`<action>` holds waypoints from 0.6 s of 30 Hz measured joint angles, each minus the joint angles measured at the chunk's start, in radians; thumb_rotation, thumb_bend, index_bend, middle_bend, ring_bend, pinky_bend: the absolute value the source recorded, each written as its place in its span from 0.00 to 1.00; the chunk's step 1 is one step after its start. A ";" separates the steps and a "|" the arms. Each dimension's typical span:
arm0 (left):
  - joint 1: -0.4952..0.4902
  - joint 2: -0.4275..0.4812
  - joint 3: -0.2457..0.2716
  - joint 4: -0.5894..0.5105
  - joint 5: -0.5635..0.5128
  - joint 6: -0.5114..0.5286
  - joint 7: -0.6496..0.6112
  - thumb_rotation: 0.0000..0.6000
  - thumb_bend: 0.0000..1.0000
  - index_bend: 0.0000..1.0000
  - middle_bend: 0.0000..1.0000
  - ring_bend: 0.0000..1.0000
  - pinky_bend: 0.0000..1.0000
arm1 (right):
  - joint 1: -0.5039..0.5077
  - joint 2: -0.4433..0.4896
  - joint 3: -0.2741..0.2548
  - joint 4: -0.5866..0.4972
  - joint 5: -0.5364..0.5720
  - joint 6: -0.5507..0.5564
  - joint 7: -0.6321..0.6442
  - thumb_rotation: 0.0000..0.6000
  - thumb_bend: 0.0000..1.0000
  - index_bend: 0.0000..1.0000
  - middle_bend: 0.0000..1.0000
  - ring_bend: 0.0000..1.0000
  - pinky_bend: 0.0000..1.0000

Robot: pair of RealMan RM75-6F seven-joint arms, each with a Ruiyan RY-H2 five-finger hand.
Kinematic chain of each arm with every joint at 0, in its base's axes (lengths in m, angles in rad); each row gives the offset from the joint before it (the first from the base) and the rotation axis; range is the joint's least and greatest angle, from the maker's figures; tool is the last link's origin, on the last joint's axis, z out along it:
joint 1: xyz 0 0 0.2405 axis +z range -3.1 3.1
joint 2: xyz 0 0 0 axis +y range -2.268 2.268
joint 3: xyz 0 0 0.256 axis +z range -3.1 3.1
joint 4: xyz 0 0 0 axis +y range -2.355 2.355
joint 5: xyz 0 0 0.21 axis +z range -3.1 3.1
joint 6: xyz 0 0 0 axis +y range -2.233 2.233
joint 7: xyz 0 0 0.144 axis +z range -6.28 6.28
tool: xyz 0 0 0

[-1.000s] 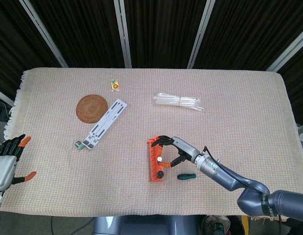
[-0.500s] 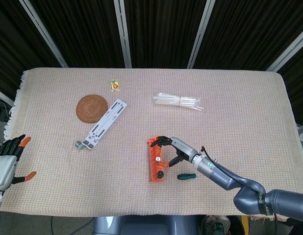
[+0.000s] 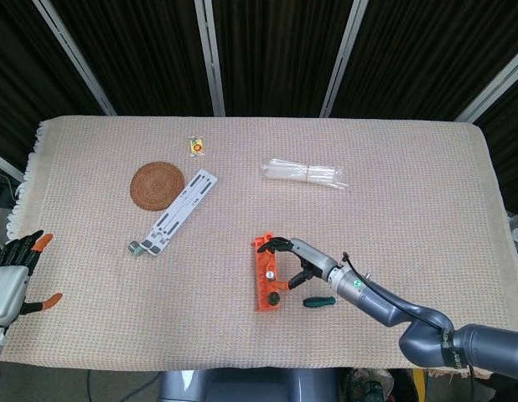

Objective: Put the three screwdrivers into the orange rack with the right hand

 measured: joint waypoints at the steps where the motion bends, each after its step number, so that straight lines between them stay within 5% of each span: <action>1: 0.000 0.000 0.000 0.000 0.001 0.000 -0.001 1.00 0.15 0.05 0.00 0.00 0.00 | 0.000 0.005 0.001 -0.004 -0.007 -0.002 0.003 1.00 0.21 0.26 0.13 0.00 0.00; 9: 0.001 0.002 0.000 0.001 0.006 0.006 -0.009 1.00 0.15 0.04 0.00 0.00 0.00 | -0.013 0.048 0.011 -0.032 -0.044 0.026 0.017 1.00 0.16 0.16 0.09 0.00 0.00; 18: 0.004 0.011 -0.004 0.007 0.017 0.022 -0.024 1.00 0.15 0.04 0.00 0.00 0.00 | -0.060 0.155 0.038 -0.050 -0.035 0.119 -0.001 1.00 0.23 0.41 0.12 0.00 0.00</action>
